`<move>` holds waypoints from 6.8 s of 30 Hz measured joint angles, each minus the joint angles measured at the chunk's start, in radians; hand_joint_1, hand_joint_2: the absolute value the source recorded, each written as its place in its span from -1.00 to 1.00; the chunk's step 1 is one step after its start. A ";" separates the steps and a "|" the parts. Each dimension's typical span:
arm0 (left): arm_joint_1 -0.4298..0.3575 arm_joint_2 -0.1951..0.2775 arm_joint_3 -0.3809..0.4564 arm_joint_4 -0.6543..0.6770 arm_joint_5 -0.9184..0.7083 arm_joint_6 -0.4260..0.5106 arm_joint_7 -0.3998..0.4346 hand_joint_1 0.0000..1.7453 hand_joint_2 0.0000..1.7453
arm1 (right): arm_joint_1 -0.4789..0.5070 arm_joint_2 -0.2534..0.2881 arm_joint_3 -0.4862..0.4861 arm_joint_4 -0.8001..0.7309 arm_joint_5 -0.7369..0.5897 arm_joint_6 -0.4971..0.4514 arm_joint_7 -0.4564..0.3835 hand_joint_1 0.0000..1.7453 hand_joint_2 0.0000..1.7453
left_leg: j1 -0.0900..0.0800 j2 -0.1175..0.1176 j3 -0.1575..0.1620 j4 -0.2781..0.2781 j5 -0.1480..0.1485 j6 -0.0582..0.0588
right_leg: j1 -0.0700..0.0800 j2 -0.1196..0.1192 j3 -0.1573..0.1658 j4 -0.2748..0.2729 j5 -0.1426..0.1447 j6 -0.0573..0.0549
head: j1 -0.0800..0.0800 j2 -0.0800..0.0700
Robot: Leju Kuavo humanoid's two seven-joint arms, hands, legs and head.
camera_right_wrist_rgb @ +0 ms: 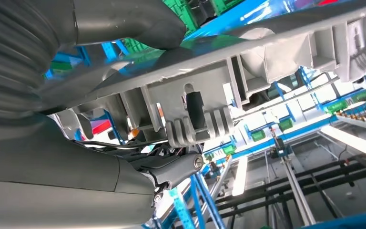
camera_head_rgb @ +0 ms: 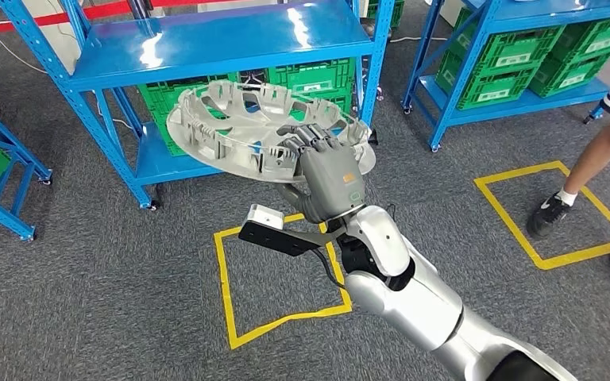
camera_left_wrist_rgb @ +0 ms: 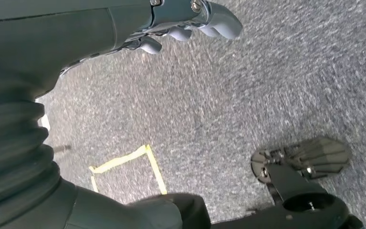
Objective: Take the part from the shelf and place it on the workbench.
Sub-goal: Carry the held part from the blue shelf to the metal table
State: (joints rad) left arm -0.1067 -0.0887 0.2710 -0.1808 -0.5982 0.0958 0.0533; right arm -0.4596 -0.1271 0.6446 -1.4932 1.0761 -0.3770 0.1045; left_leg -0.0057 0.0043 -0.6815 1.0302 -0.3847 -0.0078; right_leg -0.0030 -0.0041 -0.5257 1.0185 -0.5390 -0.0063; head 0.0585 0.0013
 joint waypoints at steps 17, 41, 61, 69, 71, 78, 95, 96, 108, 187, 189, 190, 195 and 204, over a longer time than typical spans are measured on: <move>0.002 0.010 0.004 -0.001 -0.012 -0.014 -0.048 -1.00 1.00 | 0.007 -0.001 0.008 -0.007 0.032 0.030 -0.013 1.00 1.00 | -0.002 -0.005 0.167 -0.049 -0.128 0.023 | 0.003 -0.004 -0.146 0.022 0.106 0.010 | -0.003 0.000; 0.002 0.014 0.017 0.000 -0.031 -0.017 -0.055 -1.00 1.00 | -0.015 -0.013 0.019 -0.018 0.035 0.053 -0.047 1.00 1.00 | 0.013 0.026 0.069 0.079 -0.129 -0.032 | -0.011 -0.069 -0.075 0.018 0.057 -0.014 | -0.010 0.000; 0.006 0.014 0.020 0.000 -0.023 -0.014 -0.059 -1.00 1.00 | -0.036 -0.034 0.042 -0.020 0.034 0.052 -0.047 1.00 1.00 | 0.011 -0.129 0.043 0.005 -0.059 -0.010 | -0.011 0.045 -0.056 0.024 0.033 -0.002 | -0.007 0.000; 0.019 0.017 0.035 0.001 -0.005 -0.013 -0.058 -1.00 1.00 | -0.044 -0.010 0.064 -0.020 0.055 0.060 -0.043 1.00 1.00 | 0.017 -0.009 -0.064 0.255 -0.169 -0.038 | -0.012 -0.054 -0.055 0.014 0.041 -0.023 | -0.018 0.000; 0.022 0.019 0.041 0.001 -0.002 -0.013 -0.061 -1.00 1.00 | -0.044 -0.003 0.069 -0.022 0.061 0.067 -0.037 1.00 1.00 | 0.017 0.021 0.010 0.120 -0.114 -0.037 | -0.012 -0.078 -0.052 0.015 0.037 -0.018 | -0.018 0.000; 0.030 0.021 0.049 0.001 -0.004 -0.012 -0.059 -1.00 1.00 | -0.043 0.004 0.081 -0.040 0.086 0.077 -0.021 1.00 1.00 | 0.010 0.008 0.068 -0.008 -0.070 0.010 | -0.010 -0.087 -0.055 0.040 0.010 0.020 | -0.014 0.000; 0.031 0.012 0.052 0.001 -0.027 -0.003 -0.055 -1.00 1.00 | 0.013 0.008 0.077 -0.091 0.155 0.091 -0.001 1.00 1.00 | 0.007 -0.054 -0.008 0.104 -0.115 -0.024 | -0.008 0.005 -0.050 0.006 0.047 -0.030 | -0.018 0.000; 0.029 0.011 0.052 0.001 -0.031 -0.003 -0.053 -1.00 1.00 | 0.018 0.008 0.074 -0.094 0.158 0.092 0.002 1.00 1.00 | 0.009 -0.031 -0.039 0.172 -0.149 -0.028 | -0.006 -0.009 -0.050 0.006 0.046 -0.032 | -0.021 0.000; 0.014 0.011 0.052 -0.001 -0.046 -0.020 -0.048 -1.00 1.00 | 0.035 0.006 0.051 -0.116 0.162 0.098 0.001 1.00 1.00 | 0.007 0.021 0.074 -0.005 -0.076 0.004 | -0.003 -0.100 -0.045 0.027 0.018 0.010 | -0.017 0.000; 0.035 0.017 0.095 -0.002 -0.032 -0.015 -0.071 -1.00 1.00 | -0.078 0.068 0.112 0.017 0.109 0.084 -0.041 1.00 1.00 | 0.016 -0.037 -0.009 0.116 -0.123 -0.042 | -0.009 0.006 -0.064 0.017 0.057 -0.034 | -0.017 0.000; 0.033 0.015 0.095 -0.002 -0.033 -0.015 -0.068 -1.00 1.00 | -0.077 0.068 0.112 0.020 0.109 0.083 -0.040 1.00 1.00 | 0.018 -0.013 -0.068 0.244 -0.178 -0.047 | -0.006 -0.023 -0.064 0.017 0.054 -0.039 | -0.019 0.000; 0.033 0.015 0.095 -0.002 -0.033 -0.015 -0.067 -1.00 1.00 | -0.075 0.068 0.112 0.022 0.109 0.083 -0.041 1.00 1.00 | 0.019 -0.011 -0.080 0.273 -0.182 -0.049 | -0.005 -0.038 -0.063 0.017 0.053 -0.039 | -0.019 0.000; 0.028 0.015 0.095 -0.003 -0.042 -0.015 -0.065 -1.00 1.00 | -0.071 0.067 0.112 0.024 0.117 0.070 -0.038 1.00 1.00 | 0.011 0.061 0.058 0.025 -0.067 -0.032 | 0.003 -0.099 -0.051 0.021 0.040 -0.026 | -0.019 0.000; 0.013 0.009 0.095 -0.004 -0.070 -0.018 -0.053 -1.00 1.00 | -0.032 0.050 0.092 0.011 0.147 0.050 -0.021 1.00 1.00 | 0.016 -0.027 0.069 -0.011 -0.051 0.019 | -0.005 -0.004 -0.156 0.258 -0.084 0.018 | -0.010 0.000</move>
State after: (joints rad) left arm -0.0938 -0.0800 0.3658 -0.1845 -0.6682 0.0779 0.0003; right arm -0.4921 -0.0770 0.7368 -1.4819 1.2231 -0.3272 0.0836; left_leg 0.0105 -0.0223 -0.6129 1.0193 -0.4359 0.0108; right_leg -0.0081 -0.0085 -0.6821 1.2768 -0.6230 0.0114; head 0.0481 0.0011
